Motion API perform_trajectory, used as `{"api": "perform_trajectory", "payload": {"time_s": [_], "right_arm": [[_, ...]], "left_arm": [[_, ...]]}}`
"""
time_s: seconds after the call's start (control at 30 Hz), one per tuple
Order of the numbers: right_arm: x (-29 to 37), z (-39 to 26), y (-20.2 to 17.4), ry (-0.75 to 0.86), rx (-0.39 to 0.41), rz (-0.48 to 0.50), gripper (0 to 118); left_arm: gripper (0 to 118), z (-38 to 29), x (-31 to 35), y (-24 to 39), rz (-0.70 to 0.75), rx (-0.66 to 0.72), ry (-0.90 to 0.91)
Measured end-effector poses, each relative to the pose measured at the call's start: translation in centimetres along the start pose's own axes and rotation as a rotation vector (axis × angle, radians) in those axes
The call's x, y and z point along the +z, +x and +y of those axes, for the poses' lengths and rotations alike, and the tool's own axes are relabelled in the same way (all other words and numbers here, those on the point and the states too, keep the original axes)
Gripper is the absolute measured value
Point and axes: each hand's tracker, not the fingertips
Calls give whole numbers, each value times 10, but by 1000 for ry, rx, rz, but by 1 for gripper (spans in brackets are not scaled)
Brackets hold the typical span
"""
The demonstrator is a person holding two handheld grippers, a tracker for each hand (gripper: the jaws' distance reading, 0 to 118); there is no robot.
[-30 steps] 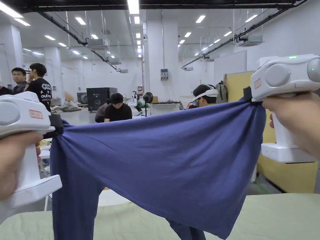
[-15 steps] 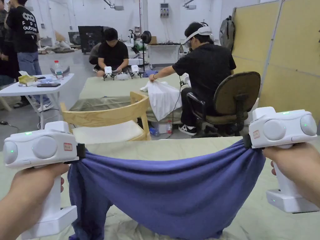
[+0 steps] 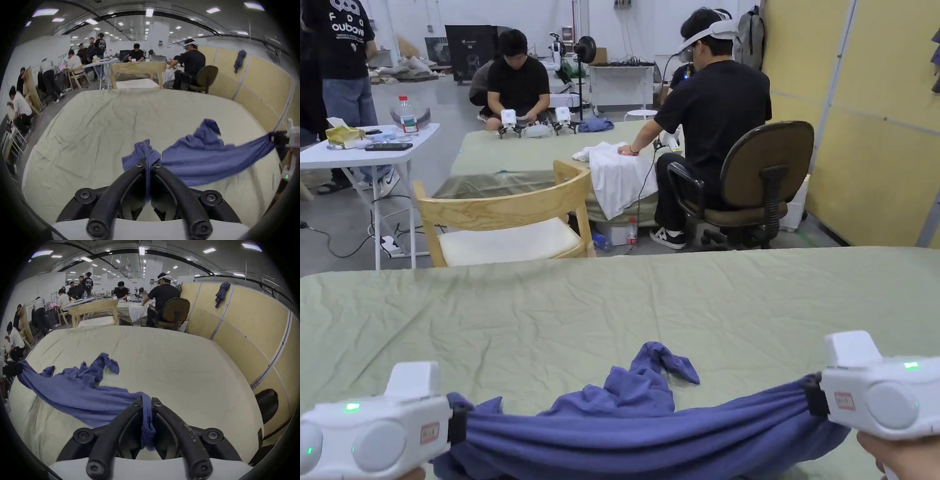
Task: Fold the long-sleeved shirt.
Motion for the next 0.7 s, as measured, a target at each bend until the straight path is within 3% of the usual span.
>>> {"api": "perform_trajectory", "payload": {"time_s": [0.17, 0.43, 0.5, 0.7], "right_arm": [[54, -59, 7, 38, 61, -11, 10], [130, -174, 16, -7, 51, 11, 10], [143, -204, 19, -34, 14, 20, 10], [161, -277, 15, -122, 4, 45, 10]], "left_arm": [[2, -47, 60, -5, -49, 39, -33], [2, -131, 134, -8, -66, 32, -91], [2, -151, 153, -1, -73, 28, -110], [2, -210, 165, -4, -80, 20, -173]]}}
